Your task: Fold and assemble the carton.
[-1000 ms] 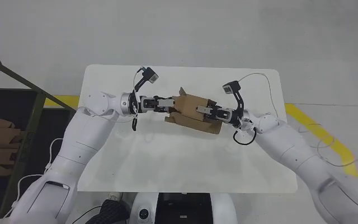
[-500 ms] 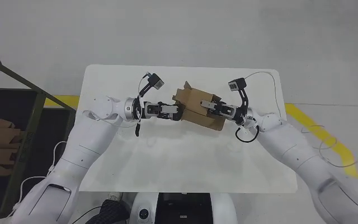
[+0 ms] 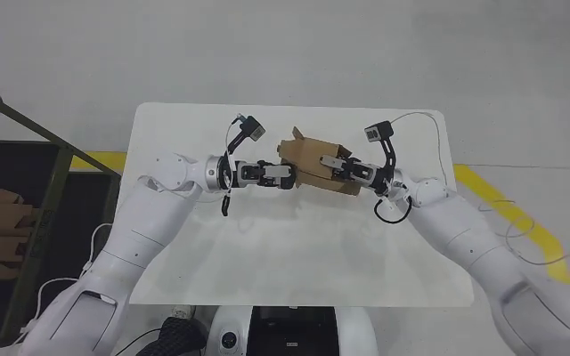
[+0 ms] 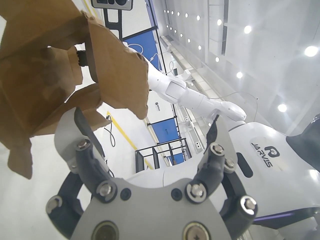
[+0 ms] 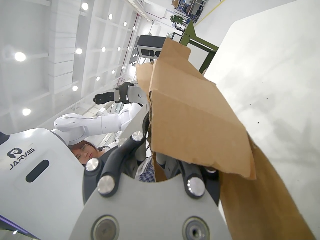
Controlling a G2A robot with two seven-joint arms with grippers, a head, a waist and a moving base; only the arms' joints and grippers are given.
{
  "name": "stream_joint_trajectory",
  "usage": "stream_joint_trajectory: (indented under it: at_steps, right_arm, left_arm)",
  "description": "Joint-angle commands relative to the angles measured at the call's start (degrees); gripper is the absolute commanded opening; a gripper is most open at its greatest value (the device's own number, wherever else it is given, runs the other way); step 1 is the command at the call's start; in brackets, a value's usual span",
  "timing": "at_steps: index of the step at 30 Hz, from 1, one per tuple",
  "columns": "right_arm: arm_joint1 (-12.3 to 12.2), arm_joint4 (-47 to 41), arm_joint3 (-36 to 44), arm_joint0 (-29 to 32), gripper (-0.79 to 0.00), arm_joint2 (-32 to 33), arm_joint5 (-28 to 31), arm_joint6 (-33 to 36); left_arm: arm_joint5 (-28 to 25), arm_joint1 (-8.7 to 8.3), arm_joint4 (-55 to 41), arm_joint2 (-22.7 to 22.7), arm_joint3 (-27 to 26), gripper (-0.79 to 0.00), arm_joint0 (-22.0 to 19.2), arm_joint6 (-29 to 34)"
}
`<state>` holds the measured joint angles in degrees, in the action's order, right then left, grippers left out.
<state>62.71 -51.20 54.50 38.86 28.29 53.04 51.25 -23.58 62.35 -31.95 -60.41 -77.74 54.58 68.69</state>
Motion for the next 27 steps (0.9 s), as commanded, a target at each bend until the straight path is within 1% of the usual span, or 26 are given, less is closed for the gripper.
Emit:
stream_joint_trajectory:
  at_steps: [1, 9, 16, 21, 27]
  right_arm:
    - [0.16, -0.22, -0.22, 0.08, -0.785, 0.31, -0.12, 0.12]
    - [0.98, -0.57, -1.42, 0.22, -0.785, 1.66, -0.73, 0.74]
    - [1.65, -0.28, -2.24, 0.51, -0.785, 2.77, -1.20, 1.20]
    - [2.11, 0.18, -2.61, 0.72, -0.785, 3.45, -1.57, 1.58]
    - [2.50, 1.13, -2.03, 1.08, -0.785, 4.17, -1.79, 1.79]
  left_arm:
    - [0.18, -0.01, 0.22, -0.12, -0.21, 0.000, 0.33, -0.50]
    - [1.06, 0.04, -0.92, -0.13, -1.07, 0.000, 1.83, -0.37]
    - [1.60, 0.21, -2.00, 0.12, -1.55, 0.000, 2.28, 0.34]
    - [2.94, 0.44, -3.89, 0.65, -1.05, 0.000, 1.95, 1.97]
    - [3.41, 0.99, -4.58, 1.78, 1.34, 0.000, 0.47, 2.62]
